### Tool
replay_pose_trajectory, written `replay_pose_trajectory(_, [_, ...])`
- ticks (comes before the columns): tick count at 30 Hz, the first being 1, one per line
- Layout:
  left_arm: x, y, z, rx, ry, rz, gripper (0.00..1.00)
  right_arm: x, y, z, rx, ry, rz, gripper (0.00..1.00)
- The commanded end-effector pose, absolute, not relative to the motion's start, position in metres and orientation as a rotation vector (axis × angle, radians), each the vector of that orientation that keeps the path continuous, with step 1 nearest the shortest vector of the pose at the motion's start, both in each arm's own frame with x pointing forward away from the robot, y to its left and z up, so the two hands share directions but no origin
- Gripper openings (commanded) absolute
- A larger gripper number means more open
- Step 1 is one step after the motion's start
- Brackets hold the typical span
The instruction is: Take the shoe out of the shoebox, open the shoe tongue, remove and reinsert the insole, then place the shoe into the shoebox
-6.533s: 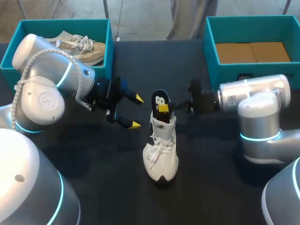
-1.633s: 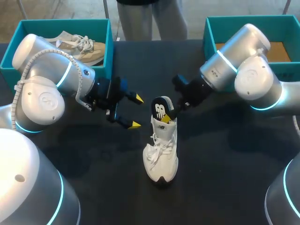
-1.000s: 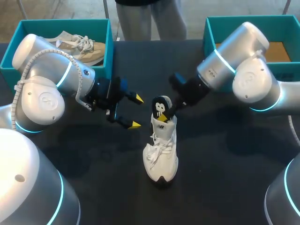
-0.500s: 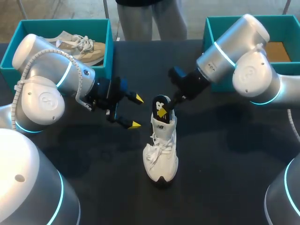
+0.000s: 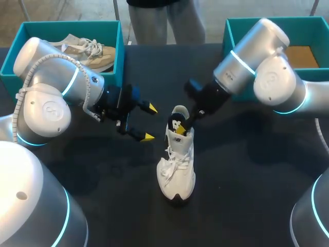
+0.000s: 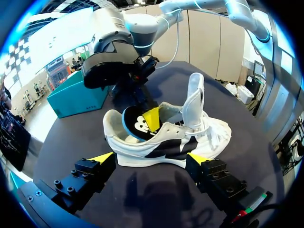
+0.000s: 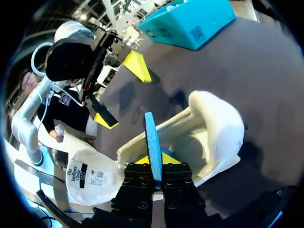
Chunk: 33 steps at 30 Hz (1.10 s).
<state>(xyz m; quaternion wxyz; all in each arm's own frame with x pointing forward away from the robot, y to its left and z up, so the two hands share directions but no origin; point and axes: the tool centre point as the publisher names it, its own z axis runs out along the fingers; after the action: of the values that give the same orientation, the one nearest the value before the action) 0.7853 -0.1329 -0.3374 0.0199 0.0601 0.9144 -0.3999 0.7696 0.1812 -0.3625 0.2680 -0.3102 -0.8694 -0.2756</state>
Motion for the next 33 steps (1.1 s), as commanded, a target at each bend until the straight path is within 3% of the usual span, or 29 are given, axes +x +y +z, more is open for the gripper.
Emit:
replay_pose_trajectory(1, [0.785, -0.133, -0.337, 0.186, 2.839, -1.236, 1.00, 0.761, 0.181, -0.368, -0.846, -2.345, -0.727, 0.00])
replay_pose_trajectory(8, [0.785, -0.133, -0.337, 0.186, 2.839, -1.236, 1.00, 0.759, 0.182, -0.367, -0.846, -2.353, -0.723, 0.00])
replay_pose_trajectory(10, [0.785, -0.133, -0.337, 0.186, 2.839, -1.236, 1.00, 0.761, 0.181, -0.363, -0.848, -2.368, -0.735, 0.18])
replay_pose_trajectory(13, [0.785, -0.133, -0.337, 0.186, 2.839, -1.236, 1.00, 0.764, 0.181, -0.357, -0.848, -2.389, -0.740, 0.32])
replay_pose_trajectory(24, [0.785, -0.133, -0.337, 0.186, 2.839, -1.236, 1.00, 0.778, 0.183, -0.334, -0.827, -2.471, -0.777, 0.46])
replay_pose_trajectory(31, [0.785, -0.133, -0.337, 0.186, 2.839, -1.236, 1.00, 0.783, 0.183, -0.332, -0.835, -2.483, -0.804, 0.45])
replay_pose_trajectory(33, [0.785, -0.133, -0.337, 0.186, 2.839, -1.236, 1.00, 0.785, 0.183, -0.335, -0.841, -2.480, -0.806, 0.29])
